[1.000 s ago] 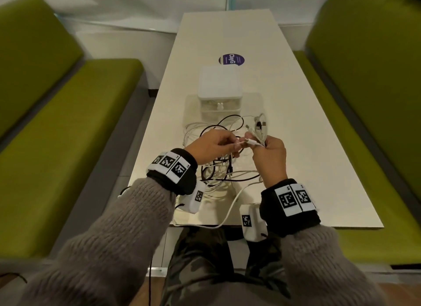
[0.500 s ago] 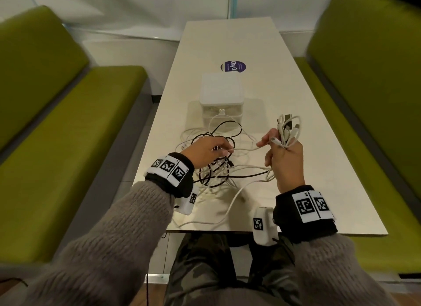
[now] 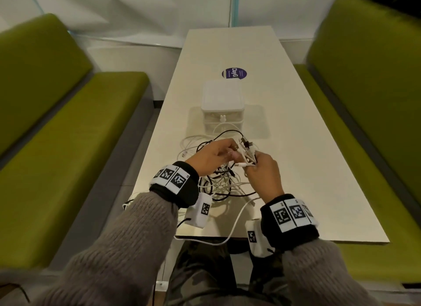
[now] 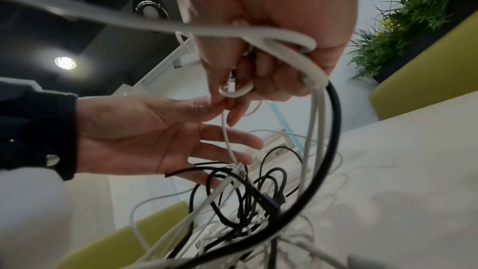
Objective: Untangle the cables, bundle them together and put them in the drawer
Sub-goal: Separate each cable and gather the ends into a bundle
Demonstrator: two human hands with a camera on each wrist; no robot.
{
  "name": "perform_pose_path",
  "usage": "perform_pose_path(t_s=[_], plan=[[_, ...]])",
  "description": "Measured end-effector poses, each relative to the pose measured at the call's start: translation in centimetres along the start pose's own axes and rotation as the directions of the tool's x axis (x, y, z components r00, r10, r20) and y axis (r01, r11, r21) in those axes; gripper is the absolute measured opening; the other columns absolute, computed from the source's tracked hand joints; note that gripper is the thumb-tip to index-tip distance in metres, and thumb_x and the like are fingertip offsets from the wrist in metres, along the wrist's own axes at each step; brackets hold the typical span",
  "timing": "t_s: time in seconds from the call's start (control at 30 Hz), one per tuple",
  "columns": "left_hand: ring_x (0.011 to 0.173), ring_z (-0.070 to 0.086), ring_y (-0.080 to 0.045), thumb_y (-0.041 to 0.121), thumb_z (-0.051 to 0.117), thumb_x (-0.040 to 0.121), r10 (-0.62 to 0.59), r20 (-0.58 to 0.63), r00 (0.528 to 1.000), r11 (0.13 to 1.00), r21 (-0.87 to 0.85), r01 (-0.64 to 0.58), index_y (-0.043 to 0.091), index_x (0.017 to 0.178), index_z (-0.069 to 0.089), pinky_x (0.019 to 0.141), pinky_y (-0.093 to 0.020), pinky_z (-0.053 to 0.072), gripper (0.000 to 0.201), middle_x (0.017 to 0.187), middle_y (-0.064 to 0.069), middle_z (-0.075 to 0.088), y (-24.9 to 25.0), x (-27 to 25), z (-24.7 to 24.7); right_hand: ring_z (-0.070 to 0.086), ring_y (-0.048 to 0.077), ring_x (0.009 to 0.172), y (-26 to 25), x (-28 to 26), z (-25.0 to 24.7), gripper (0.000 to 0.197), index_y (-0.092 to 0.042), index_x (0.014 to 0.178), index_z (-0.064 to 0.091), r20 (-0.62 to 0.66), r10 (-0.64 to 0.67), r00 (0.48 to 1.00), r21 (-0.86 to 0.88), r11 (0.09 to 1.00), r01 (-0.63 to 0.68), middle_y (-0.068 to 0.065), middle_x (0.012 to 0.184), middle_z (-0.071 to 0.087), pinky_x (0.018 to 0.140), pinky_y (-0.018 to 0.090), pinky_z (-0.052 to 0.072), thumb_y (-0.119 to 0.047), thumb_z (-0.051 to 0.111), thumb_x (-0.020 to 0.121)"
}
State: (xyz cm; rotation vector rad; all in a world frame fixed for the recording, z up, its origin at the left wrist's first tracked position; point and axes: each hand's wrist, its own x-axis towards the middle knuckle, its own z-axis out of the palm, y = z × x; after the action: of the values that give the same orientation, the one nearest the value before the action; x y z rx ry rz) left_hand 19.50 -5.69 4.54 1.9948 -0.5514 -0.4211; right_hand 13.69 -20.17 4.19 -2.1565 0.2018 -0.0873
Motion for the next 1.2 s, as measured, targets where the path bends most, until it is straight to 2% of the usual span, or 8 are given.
perform_pose_path(t_s=[0.1,0.23,0.5,0.73,0.87,1.0,1.13,1.2], plan=[[0.102,0.062,-0.028,0.032,0.056,0.088,-0.029,0.005,1.0,0.999,0.028,0.029,0.004,0.108,0.058,0.096,-0.047,0.046,0.034,0.108,-0.013,0.067,-0.4,0.2,0.0,0.052,0.03,0.072,0.1,0.2,-0.2,0.018,-0.016,0.079,0.061,-0.018,0.017,1.0,-0.08,0.997,-0.018,0.005,0.072,0.058,0.061,0.029,0.033,-0.003,0.05,0.083],[0.079,0.058,-0.019,0.03,0.052,0.094,-0.063,-0.071,0.996,0.973,0.217,0.077,0.015,0.094,0.059,0.074,-0.033,0.045,0.016,0.089,-0.004,0.064,-0.8,0.1,-0.2,0.054,0.034,0.076,0.3,0.2,-0.6,0.026,-0.009,0.096,0.068,-0.13,0.021,0.991,-0.025,0.999,-0.024,0.015,0.084,0.067,0.064,0.032,0.04,-0.001,0.047,0.083],[0.094,0.056,-0.01,0.021,0.048,0.096,-0.08,-0.045,0.996,0.965,0.249,0.088,0.016,0.104,0.06,0.086,-0.024,0.041,0.015,0.092,0.014,0.059,-2.6,-0.4,-0.7,0.055,0.023,0.069,1.5,0.4,-2.1,0.025,-0.008,0.096,0.07,-0.283,0.075,0.956,0.227,0.974,-0.009,0.001,0.077,0.066,0.064,0.033,0.045,0.002,0.049,0.086],[0.099,0.058,-0.016,0.022,0.054,0.093,-0.046,-0.089,0.995,0.963,0.26,0.068,0.015,0.107,0.062,0.089,-0.031,0.044,0.017,0.103,0.004,0.064,-3.3,-0.1,-0.5,0.051,0.007,0.061,1.9,-0.2,-1.2,0.02,-0.015,0.084,0.067,-0.394,0.217,0.893,0.485,0.874,0.002,-0.005,0.074,0.062,0.062,0.02,0.041,-0.003,0.054,0.092],[0.089,0.058,-0.015,0.015,0.055,0.092,-0.054,-0.104,0.993,0.985,0.16,0.07,0.014,0.096,0.058,0.086,-0.034,0.045,0.005,0.092,0.005,0.063,-2.8,0.0,-0.3,0.055,0.002,0.064,1.6,-0.1,-1.0,0.027,-0.024,0.074,0.066,-0.338,0.168,0.926,0.474,0.88,0.014,-0.013,0.073,0.063,0.057,0.013,0.041,-0.004,0.057,0.09],[0.097,0.059,-0.019,0.017,0.057,0.089,-0.028,-0.085,0.996,0.991,0.13,0.039,0.026,0.083,0.054,0.093,-0.045,0.046,0.012,0.092,0.006,0.063,-2.3,-0.1,-0.3,0.06,0.01,0.063,1.1,0.2,-1.1,0.026,-0.025,0.074,0.067,-0.214,0.119,0.969,0.342,0.939,-0.04,-0.01,0.066,0.064,0.06,0.023,0.044,-0.05,0.074,0.075],[0.099,0.059,-0.023,0.032,0.054,0.082,0.017,-0.028,0.999,0.989,0.145,-0.013,0.025,0.085,0.053,0.091,-0.049,0.046,0.007,0.097,-0.001,0.064,-1.3,-0.3,0.6,0.064,0.014,0.073,0.9,0.4,0.7,0.022,-0.025,0.085,0.071,-0.137,0.122,0.983,0.259,0.962,-0.083,-0.007,0.076,0.07,0.063,0.027,0.047,-0.043,0.078,0.074],[0.103,0.058,-0.023,0.036,0.052,0.079,0.029,-0.018,0.999,0.993,0.117,-0.026,0.017,0.096,0.055,0.093,-0.049,0.045,0.025,0.103,-0.004,0.064,-1.5,-0.4,0.9,0.064,0.024,0.077,0.9,0.5,1.6,0.015,-0.022,0.088,0.072,-0.11,0.103,0.989,0.144,0.986,-0.087,0.001,0.078,0.07,0.062,0.03,0.044,-0.035,0.071,0.081]])
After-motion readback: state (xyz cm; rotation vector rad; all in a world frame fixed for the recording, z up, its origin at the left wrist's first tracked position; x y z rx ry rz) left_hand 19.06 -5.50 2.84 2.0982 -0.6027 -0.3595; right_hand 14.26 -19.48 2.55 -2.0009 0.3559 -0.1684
